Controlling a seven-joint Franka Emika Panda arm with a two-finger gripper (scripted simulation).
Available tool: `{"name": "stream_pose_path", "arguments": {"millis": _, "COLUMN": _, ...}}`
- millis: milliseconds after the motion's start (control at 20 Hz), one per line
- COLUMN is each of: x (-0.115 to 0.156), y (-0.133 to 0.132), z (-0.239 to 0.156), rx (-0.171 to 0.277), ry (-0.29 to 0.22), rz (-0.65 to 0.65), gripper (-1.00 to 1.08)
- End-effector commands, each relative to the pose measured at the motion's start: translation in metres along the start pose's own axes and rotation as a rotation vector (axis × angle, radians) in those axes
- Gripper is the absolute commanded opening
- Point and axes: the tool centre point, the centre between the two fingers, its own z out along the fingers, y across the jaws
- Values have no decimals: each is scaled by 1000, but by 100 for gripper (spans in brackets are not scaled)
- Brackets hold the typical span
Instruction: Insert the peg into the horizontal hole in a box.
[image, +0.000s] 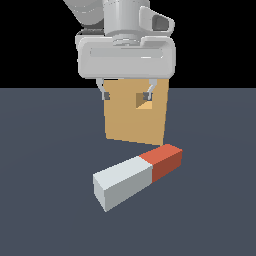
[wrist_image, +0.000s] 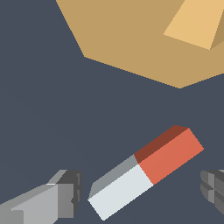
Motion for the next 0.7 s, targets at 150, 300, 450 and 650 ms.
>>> {"name": "stream_pose_path", "arguments": {"millis": 150, "x": -1, "y": 0, "z": 1, "rx": 0, "ry": 0, "rz": 8, "gripper": 100}}
{"name": "stream_pose_path", "arguments": {"millis": 300, "x": -3, "y": 1, "z": 3, "rx": 0, "ry": 0, "rz": 31, "gripper": 100}}
{"name": "stream_pose_path", "arguments": {"millis": 450, "x": -6, "y": 3, "z": 8, "rx": -1, "ry": 0, "rz": 70, "gripper": 100}}
{"name": "stream_pose_path", "arguments": {"millis": 650, "x": -14, "y": 6, "z": 16, "rx": -1, "ry": -1, "rz": 146, "gripper": 100}}
